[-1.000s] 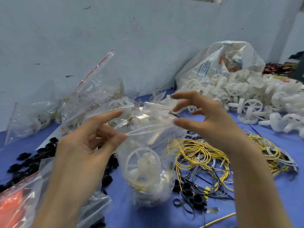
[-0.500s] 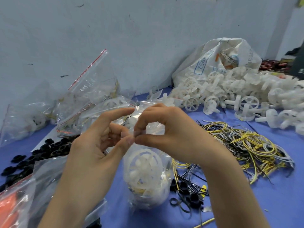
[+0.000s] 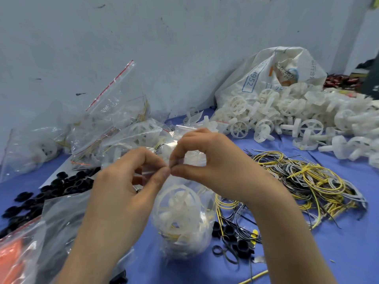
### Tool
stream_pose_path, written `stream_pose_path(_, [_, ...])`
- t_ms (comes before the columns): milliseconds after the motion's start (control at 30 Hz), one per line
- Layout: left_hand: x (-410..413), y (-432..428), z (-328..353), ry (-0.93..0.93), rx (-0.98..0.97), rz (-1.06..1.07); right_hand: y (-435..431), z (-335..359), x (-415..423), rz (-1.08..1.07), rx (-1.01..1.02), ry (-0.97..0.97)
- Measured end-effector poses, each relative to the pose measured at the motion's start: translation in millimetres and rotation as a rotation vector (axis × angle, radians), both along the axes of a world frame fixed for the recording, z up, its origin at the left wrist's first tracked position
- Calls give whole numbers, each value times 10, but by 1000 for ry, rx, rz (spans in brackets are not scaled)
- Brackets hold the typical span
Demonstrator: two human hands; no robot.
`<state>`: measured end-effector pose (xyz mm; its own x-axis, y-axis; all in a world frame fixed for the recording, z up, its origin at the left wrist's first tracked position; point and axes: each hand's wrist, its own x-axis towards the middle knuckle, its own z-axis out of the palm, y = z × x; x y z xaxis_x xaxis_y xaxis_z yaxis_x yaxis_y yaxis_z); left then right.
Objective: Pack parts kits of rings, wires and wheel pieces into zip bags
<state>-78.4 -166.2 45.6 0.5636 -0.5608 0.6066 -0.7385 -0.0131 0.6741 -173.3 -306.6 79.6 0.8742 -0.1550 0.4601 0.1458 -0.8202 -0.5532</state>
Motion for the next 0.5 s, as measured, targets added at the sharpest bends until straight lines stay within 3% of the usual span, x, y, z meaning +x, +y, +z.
stream_pose_path(500, [-25,65,58,-59,26,66,-64,-5,-33,-38,34,7])
